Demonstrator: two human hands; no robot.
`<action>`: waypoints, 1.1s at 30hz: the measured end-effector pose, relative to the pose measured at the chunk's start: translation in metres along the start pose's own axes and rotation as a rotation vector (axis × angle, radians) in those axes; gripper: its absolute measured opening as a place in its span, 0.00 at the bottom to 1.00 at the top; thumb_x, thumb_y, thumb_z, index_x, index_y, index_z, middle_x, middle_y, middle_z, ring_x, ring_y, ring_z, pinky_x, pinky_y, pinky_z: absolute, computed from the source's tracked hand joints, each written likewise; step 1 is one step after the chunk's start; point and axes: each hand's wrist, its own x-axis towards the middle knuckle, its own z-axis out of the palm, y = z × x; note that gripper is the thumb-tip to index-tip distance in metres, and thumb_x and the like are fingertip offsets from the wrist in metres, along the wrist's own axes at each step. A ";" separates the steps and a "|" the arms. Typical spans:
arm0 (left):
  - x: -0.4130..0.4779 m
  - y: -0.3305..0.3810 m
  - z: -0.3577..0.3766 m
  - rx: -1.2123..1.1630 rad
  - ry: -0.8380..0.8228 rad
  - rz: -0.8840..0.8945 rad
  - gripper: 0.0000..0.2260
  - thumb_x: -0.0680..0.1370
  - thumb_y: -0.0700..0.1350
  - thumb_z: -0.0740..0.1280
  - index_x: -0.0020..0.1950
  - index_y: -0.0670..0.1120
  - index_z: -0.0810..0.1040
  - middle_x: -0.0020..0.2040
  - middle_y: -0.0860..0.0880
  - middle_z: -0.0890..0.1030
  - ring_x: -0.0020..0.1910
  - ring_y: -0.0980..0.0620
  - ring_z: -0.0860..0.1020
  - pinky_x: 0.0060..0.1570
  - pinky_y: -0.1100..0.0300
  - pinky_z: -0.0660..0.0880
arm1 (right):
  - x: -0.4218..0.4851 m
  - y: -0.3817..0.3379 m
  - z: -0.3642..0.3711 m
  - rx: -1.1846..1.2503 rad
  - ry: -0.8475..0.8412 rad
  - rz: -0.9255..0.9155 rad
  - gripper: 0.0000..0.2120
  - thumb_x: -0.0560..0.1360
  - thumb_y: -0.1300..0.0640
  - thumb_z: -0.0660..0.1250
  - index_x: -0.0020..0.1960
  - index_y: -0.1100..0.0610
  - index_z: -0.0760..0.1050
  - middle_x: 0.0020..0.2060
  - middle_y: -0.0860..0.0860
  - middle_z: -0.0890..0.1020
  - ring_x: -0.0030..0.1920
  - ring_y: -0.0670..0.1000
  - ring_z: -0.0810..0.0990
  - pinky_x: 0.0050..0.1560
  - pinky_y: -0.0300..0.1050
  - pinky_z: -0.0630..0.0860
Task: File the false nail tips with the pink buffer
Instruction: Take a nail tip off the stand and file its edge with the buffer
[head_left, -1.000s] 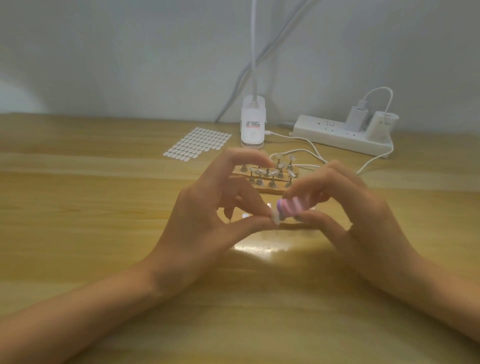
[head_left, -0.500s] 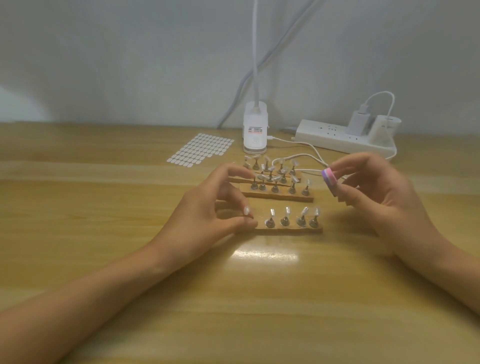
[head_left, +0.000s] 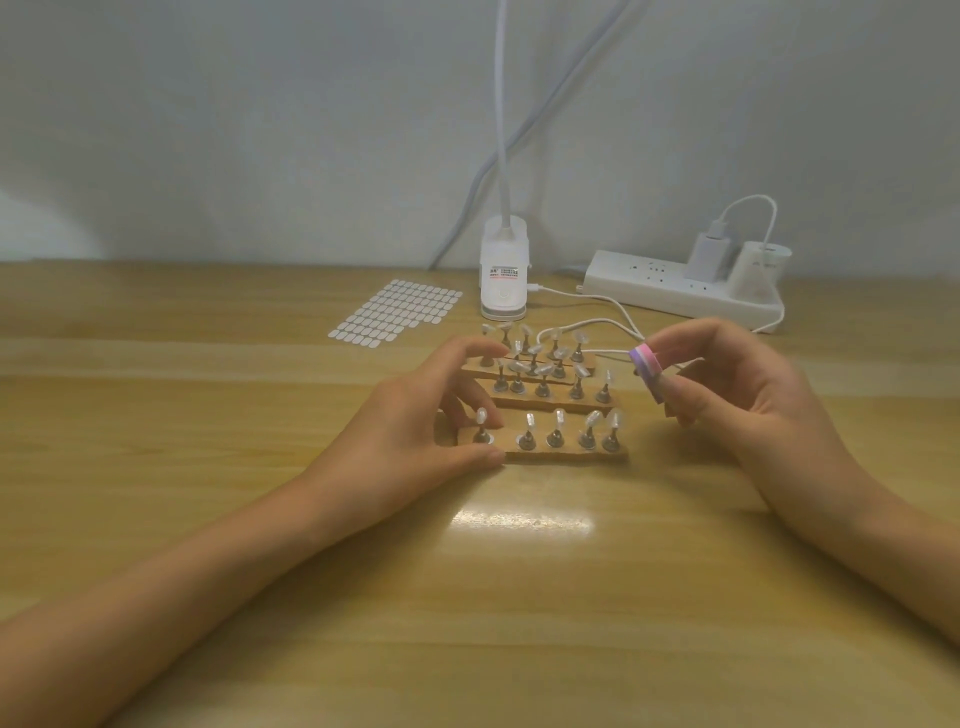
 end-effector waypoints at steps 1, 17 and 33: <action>0.002 0.000 -0.001 0.004 -0.012 -0.007 0.31 0.71 0.41 0.79 0.68 0.60 0.70 0.47 0.61 0.82 0.45 0.61 0.78 0.45 0.73 0.70 | 0.000 0.001 0.000 0.006 -0.004 0.007 0.14 0.71 0.46 0.72 0.53 0.52 0.80 0.44 0.46 0.83 0.38 0.45 0.78 0.40 0.35 0.75; 0.006 0.014 0.016 0.040 0.096 0.190 0.28 0.73 0.38 0.76 0.69 0.55 0.72 0.43 0.60 0.82 0.54 0.60 0.80 0.58 0.67 0.69 | 0.003 -0.001 0.000 -0.035 -0.006 0.042 0.17 0.70 0.41 0.76 0.53 0.51 0.81 0.44 0.46 0.84 0.45 0.44 0.80 0.43 0.32 0.74; -0.023 0.021 0.017 -0.456 0.097 0.246 0.26 0.74 0.42 0.73 0.70 0.57 0.72 0.44 0.51 0.84 0.45 0.51 0.83 0.39 0.62 0.74 | -0.031 -0.020 0.021 -0.544 -0.146 -0.820 0.14 0.76 0.57 0.74 0.60 0.51 0.78 0.53 0.46 0.78 0.50 0.50 0.79 0.53 0.41 0.75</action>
